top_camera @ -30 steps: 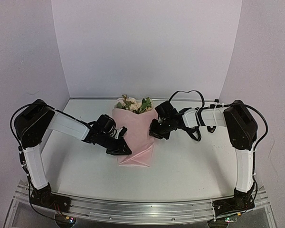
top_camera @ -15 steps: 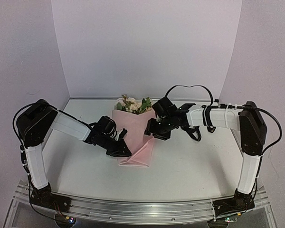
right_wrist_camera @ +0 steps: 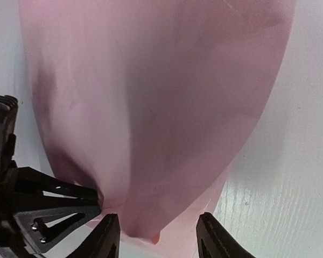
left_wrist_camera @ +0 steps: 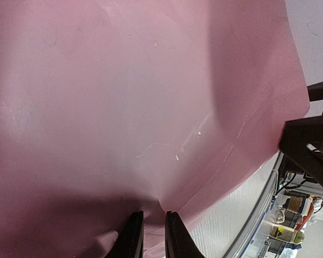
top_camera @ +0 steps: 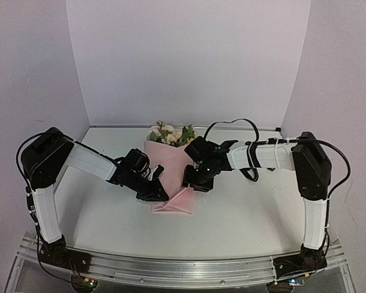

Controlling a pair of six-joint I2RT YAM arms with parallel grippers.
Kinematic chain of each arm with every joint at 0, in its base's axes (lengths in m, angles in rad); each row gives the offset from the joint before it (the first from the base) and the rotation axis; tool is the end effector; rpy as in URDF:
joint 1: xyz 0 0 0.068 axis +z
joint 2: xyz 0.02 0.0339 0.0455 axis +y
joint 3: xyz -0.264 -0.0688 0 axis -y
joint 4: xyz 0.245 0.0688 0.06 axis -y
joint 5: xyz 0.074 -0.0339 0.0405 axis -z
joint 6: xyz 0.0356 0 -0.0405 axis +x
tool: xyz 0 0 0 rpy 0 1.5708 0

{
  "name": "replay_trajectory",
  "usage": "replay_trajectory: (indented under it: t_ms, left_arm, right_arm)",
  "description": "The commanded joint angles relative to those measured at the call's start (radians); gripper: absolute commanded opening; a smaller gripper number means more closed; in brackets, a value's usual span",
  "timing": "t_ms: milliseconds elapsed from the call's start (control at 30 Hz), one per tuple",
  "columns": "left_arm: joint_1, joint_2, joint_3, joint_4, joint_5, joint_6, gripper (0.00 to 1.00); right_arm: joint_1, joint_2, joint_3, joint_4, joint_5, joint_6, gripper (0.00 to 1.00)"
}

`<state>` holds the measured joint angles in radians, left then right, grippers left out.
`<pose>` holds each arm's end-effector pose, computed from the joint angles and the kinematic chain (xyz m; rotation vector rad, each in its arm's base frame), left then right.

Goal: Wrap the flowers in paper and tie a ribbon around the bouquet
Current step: Adjust the folded bouquet at the center of the board.

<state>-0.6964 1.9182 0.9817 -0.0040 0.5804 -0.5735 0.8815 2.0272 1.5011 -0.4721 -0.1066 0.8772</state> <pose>0.2672 -0.2488 0.1161 0.4327 2.7070 -1.1836 0.2754 0.3401 0.1874 -0.0494 2.7668 0.7216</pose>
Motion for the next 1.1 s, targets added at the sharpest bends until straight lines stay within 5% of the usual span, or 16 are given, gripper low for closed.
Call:
replay_trajectory:
  t_ms: [0,400,667,1067]
  left_arm:
    - [0.005,-0.012,0.031,-0.022,0.001,0.017,0.16]
    - [0.009,-0.052,0.02,-0.025,0.01,0.003,0.17]
    - [0.058,-0.104,-0.072,0.088,0.162,-0.094,0.17]
    - [0.118,0.027,-0.138,0.16,0.153,-0.244,0.14]
  right_arm:
    - [-0.001,0.042,0.06,-0.011,-0.024,0.037,0.46]
    - [0.004,0.076,0.018,-0.005,-0.006,0.053,0.0]
    - [0.007,0.101,0.002,-0.005,0.024,0.046,0.0]
    - [0.013,0.105,0.004,-0.015,0.045,0.008,0.0]
